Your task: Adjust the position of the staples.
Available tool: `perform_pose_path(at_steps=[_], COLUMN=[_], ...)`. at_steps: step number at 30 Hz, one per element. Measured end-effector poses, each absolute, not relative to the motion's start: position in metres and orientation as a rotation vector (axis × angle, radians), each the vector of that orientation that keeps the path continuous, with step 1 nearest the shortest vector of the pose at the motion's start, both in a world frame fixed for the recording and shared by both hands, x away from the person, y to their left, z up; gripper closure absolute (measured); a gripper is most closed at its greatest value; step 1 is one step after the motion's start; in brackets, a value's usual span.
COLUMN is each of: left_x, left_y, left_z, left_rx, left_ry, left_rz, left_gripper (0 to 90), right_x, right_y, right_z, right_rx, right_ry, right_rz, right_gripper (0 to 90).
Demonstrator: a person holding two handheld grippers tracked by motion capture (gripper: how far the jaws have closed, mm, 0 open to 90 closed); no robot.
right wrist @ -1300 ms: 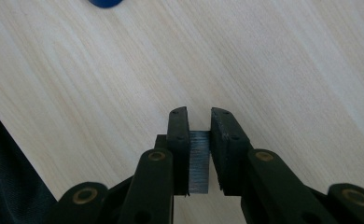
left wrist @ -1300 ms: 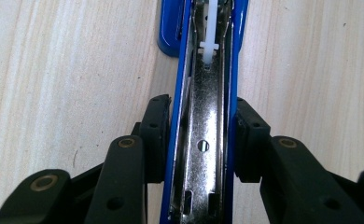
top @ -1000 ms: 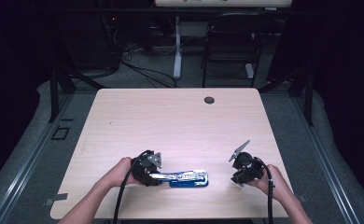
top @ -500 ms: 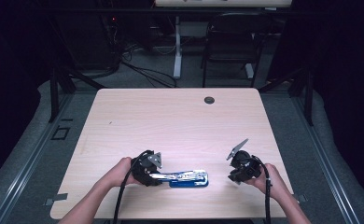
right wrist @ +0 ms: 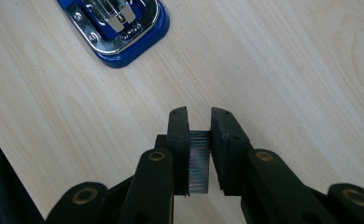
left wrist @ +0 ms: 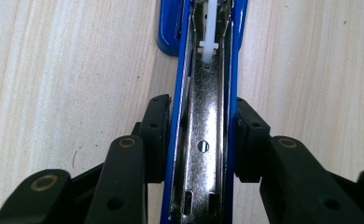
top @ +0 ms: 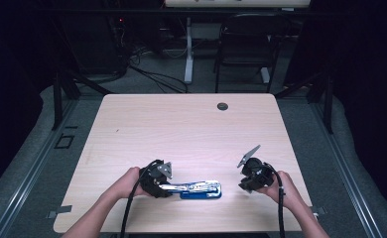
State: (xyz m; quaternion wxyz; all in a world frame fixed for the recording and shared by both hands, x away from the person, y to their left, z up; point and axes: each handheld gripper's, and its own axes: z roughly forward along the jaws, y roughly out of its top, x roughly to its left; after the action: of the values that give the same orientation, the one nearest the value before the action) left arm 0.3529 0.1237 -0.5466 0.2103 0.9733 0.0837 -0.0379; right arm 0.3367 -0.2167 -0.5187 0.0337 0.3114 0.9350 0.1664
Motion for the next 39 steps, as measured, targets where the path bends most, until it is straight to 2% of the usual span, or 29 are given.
perform_pose_path(at_steps=[39], left_x=[0.354], left_y=[0.123], left_z=[-0.548], left_rx=[2.72], left_ry=[0.223], left_rz=[-0.113], left_gripper=[63.3], right_x=[0.372], right_y=[-0.188], right_z=[-0.507], right_rx=[0.881], right_ry=[2.877], right_rz=[0.585], right_gripper=[78.7])
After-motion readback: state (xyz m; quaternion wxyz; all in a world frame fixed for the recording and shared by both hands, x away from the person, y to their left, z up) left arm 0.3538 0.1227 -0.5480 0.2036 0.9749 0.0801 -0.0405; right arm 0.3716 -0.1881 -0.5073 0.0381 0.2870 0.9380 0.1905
